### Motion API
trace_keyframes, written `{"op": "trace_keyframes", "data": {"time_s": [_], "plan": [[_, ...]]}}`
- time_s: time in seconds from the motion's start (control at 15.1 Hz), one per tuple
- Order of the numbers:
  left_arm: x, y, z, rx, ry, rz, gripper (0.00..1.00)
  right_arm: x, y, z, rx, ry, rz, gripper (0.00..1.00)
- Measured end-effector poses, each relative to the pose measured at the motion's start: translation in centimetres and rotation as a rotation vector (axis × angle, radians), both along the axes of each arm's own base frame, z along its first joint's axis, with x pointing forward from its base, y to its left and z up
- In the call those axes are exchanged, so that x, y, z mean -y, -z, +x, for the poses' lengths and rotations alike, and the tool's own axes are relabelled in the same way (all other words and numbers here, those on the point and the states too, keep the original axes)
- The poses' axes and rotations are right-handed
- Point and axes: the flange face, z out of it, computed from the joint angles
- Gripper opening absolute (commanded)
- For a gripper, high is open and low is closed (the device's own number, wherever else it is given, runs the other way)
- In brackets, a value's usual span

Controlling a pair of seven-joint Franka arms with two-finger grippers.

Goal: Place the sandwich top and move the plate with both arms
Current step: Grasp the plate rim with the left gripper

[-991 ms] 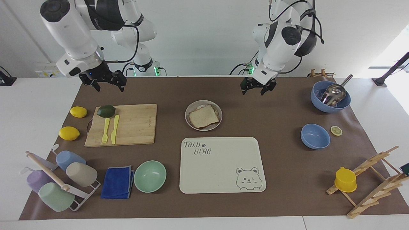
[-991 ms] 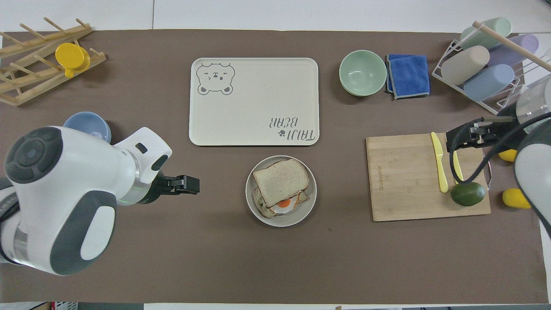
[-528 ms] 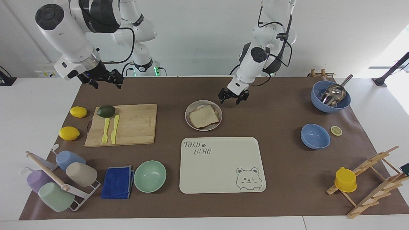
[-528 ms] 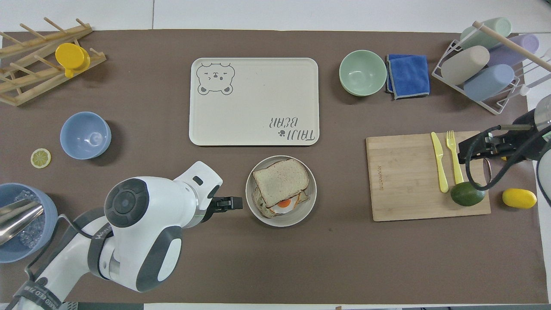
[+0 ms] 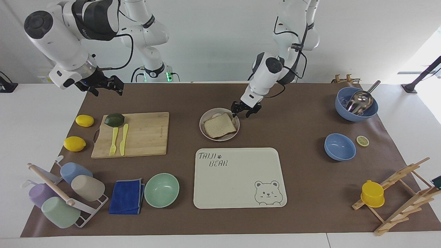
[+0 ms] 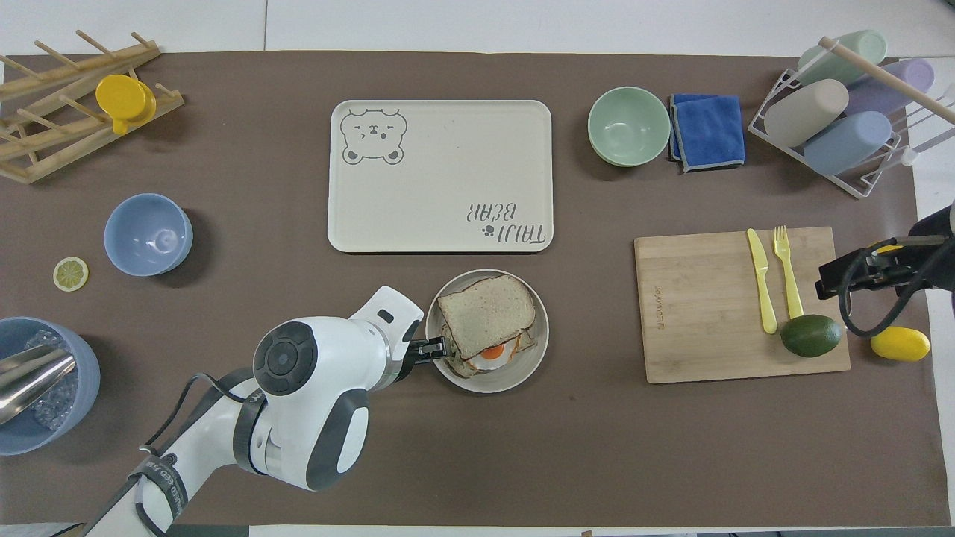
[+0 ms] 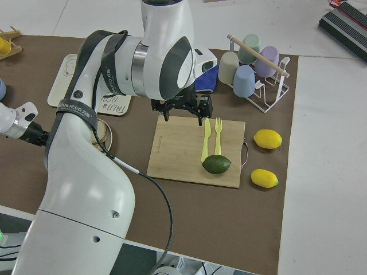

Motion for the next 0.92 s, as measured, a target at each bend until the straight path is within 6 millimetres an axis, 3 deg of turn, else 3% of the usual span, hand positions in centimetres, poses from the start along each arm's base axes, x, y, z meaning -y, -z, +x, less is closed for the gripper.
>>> {"op": "trace_keyframes", "data": {"time_s": [0.13,0.4,0.59,0.73,0.92], "plan": [[0.0,0.0,0.0,-0.004,-0.011,-0.001,0.5,-0.7,-0.3,0.1,0.006,-0.009,-0.005,1.0],[0.4,0.2,-0.2,-0.007,-0.016,-0.004,0.47,0.4,-0.5,0.4,-0.003,0.011,-0.007,1.0],[0.7,0.6,-0.4,-0.004,-0.016,-0.004,0.41,0.0,0.1,0.4,-0.047,0.003,-0.007,1.0],[0.8,0.8,-0.4,-0.003,-0.016,-0.003,0.29,-0.2,0.7,0.8,-0.069,-0.003,-0.024,1.0],[1.0,0.7,-0.5,0.002,-0.017,-0.006,0.02,-0.4,0.5,2.1,-0.086,-0.002,-0.038,1.0]]}}
